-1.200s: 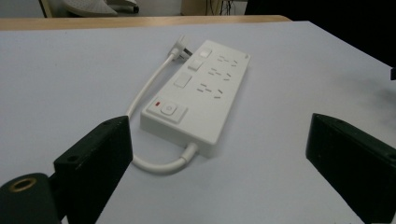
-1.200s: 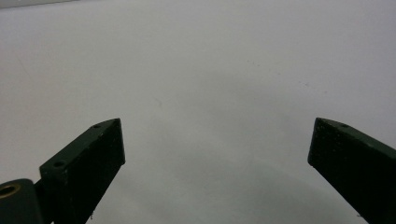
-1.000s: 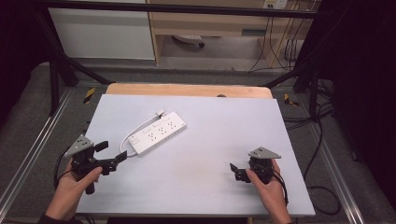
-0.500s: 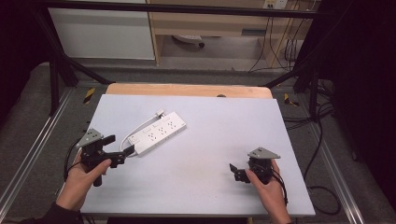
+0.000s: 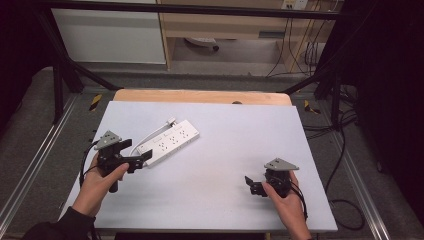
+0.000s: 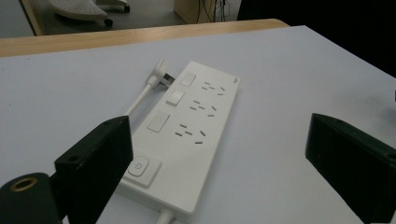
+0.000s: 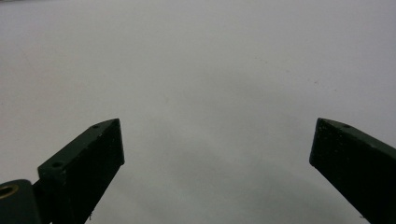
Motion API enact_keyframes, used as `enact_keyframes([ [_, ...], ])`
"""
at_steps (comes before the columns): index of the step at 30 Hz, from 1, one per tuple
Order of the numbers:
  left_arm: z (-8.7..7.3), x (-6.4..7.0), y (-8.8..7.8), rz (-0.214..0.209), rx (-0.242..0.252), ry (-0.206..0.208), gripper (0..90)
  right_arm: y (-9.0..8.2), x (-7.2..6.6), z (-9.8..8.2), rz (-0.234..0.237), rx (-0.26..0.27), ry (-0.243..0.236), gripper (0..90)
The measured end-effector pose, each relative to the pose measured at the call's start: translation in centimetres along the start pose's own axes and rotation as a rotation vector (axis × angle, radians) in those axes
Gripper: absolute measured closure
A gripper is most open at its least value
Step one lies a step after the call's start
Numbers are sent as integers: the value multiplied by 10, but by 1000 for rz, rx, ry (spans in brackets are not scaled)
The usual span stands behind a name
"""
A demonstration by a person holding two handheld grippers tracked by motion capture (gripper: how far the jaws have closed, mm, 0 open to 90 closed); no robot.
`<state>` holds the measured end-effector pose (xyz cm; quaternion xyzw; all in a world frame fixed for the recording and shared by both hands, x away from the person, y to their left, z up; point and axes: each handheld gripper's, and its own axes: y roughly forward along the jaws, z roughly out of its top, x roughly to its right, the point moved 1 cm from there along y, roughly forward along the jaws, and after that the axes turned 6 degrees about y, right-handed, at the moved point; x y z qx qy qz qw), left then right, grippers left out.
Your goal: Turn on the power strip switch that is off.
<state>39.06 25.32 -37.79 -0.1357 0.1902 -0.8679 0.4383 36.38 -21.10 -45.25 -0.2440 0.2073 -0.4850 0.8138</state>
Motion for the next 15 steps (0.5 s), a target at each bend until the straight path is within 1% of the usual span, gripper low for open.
enact_keyframes([
  [2, 1, 0, 1, 1, 1, -7, 78, 0, 0, 0, 0, 1, 1, 34],
  [7, 5, -2, 3, 8, 4, -8, 80, -1, -1, 1, 3, 6, 3, 35],
  [9, 7, -2, 3, 10, 5, -8, 81, -1, -1, 0, 6, 4, -3, 35],
  [15, 10, 1, 8, 6, 4, 1, 82, -1, -2, 1, 9, 3, -2, 34],
])
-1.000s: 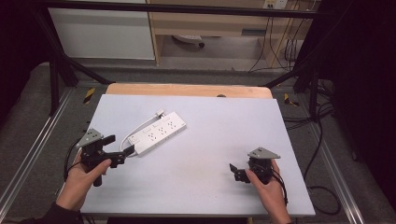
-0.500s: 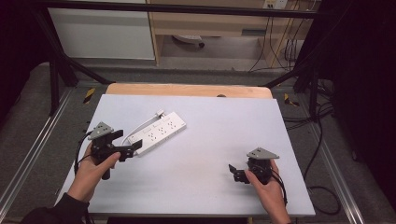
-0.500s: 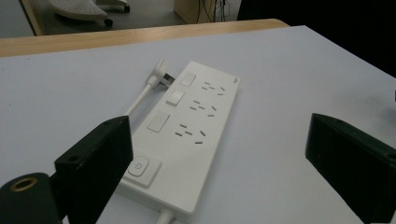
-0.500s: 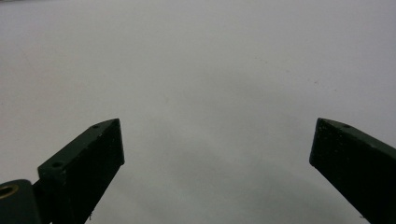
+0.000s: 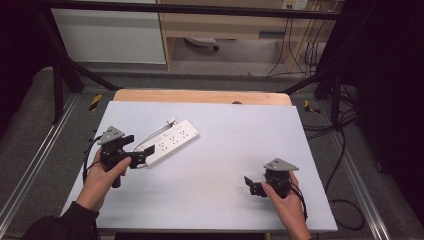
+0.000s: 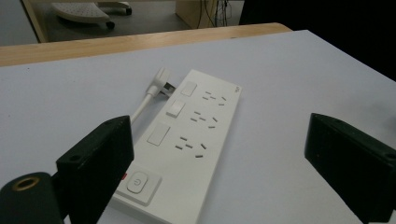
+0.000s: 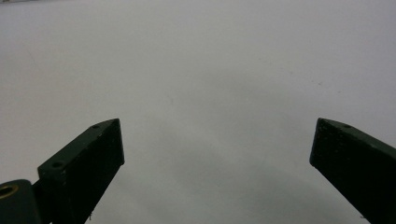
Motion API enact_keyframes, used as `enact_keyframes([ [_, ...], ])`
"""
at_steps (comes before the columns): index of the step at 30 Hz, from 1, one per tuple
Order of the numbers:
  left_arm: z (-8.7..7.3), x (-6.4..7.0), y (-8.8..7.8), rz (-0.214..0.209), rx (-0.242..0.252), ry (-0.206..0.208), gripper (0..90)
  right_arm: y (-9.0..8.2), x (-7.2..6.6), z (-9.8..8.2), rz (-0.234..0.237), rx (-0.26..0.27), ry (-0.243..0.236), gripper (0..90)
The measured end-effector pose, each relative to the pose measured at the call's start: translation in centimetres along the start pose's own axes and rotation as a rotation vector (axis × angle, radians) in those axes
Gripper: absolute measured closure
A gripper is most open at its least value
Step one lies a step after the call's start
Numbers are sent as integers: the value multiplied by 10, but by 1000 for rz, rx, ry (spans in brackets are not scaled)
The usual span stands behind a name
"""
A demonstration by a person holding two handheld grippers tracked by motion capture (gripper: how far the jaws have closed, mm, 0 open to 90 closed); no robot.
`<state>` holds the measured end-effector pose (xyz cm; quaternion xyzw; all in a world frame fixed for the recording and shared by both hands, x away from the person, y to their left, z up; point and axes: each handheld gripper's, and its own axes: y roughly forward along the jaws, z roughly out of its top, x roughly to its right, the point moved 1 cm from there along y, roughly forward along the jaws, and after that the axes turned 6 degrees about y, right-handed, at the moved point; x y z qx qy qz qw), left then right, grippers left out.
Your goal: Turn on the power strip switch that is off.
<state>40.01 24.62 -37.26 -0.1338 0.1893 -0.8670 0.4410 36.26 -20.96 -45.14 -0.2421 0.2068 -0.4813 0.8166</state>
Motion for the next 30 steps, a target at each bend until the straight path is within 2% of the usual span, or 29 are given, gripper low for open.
enact_keyframes([
  [30, 19, 2, 18, 15, -14, 41, 82, -1, 0, 0, 5, -1, 9, 34],
])
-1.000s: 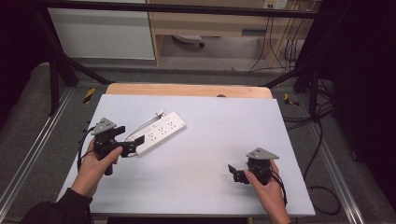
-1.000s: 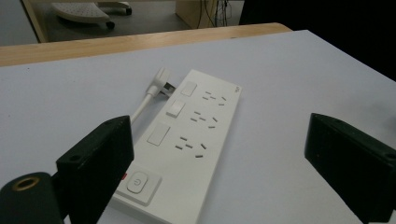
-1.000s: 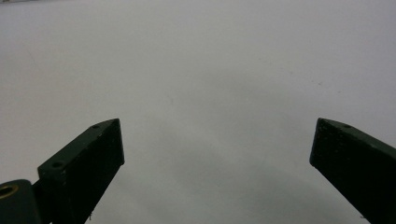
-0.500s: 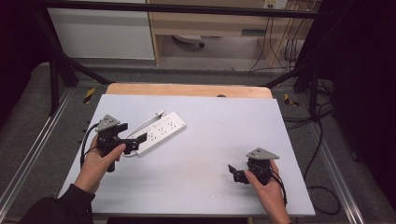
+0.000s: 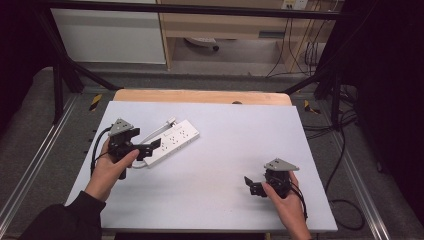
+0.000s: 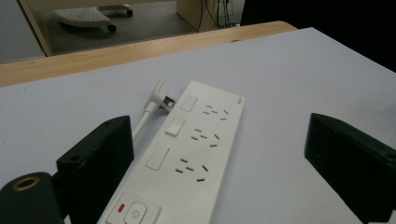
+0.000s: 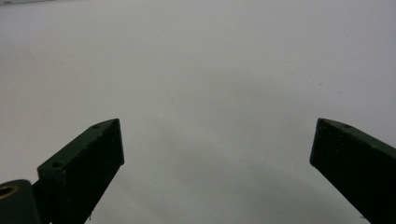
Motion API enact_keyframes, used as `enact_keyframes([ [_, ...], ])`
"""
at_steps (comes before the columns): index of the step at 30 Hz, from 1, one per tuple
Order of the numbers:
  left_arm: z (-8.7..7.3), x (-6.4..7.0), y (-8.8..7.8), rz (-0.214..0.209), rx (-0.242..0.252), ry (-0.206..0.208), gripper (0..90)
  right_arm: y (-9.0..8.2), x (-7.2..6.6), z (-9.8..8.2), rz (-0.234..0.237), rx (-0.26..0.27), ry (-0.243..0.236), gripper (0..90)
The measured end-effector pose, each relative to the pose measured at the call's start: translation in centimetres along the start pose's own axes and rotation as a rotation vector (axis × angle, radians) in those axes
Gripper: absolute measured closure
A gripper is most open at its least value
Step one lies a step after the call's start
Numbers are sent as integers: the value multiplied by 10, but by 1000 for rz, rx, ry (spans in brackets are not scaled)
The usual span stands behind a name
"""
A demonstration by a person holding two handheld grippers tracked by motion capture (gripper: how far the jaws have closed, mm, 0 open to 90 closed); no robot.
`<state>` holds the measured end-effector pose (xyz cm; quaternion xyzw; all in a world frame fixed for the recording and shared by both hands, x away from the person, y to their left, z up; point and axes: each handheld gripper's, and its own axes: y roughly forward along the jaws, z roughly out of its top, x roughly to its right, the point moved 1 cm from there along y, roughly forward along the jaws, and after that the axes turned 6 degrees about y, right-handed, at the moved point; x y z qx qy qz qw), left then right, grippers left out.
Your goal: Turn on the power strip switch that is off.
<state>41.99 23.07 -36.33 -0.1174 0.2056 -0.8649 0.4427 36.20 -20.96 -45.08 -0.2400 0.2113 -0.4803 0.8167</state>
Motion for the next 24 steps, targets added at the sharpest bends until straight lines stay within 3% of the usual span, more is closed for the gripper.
enact_keyframes([
  [6, 2, -4, 7, 16, -18, 12, 83, 0, 0, 0, 1, -1, 1, 33],
  [15, 2, -12, 15, 32, -26, -14, 84, 0, 0, 0, 0, 1, 1, 33],
  [24, 0, -17, 20, 51, -43, -13, 89, 0, 0, 0, 0, -2, 5, 33],
])
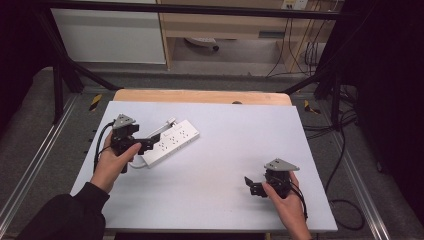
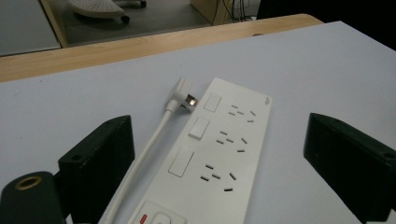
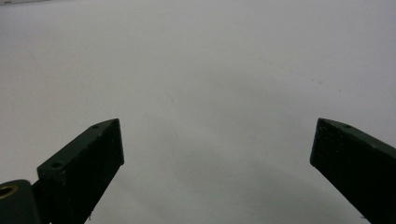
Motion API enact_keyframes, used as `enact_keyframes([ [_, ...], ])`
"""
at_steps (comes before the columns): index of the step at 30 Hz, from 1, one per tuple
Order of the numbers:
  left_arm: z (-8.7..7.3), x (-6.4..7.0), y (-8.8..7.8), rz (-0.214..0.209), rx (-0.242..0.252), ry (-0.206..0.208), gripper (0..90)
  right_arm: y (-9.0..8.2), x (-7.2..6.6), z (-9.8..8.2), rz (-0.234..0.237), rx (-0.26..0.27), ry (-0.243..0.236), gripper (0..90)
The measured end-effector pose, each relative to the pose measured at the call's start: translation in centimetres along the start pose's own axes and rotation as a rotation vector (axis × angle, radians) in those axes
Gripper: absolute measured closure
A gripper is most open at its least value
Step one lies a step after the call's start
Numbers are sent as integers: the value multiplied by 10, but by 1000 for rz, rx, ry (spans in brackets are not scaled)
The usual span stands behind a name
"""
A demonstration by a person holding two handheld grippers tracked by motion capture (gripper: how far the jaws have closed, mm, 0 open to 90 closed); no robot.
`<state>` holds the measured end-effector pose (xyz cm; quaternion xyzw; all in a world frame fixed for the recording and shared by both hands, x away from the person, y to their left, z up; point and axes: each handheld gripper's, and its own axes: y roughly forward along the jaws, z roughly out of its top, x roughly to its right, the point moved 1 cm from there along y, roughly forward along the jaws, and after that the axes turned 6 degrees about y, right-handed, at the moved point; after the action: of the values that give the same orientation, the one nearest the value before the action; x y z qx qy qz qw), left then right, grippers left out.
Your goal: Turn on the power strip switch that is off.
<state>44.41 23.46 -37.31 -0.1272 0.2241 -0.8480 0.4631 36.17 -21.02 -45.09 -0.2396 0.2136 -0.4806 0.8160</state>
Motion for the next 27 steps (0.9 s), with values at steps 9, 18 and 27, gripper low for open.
enact_keyframes([
  [9, -1, -4, 8, 18, -10, -10, 96, 0, 0, 0, -1, -1, 0, 32],
  [18, 2, -8, 12, 29, -8, -13, 96, 0, 1, 0, 1, -2, 0, 32],
  [27, 9, -11, 17, 42, -3, -15, 97, 0, 1, 0, 0, -1, 0, 31],
])
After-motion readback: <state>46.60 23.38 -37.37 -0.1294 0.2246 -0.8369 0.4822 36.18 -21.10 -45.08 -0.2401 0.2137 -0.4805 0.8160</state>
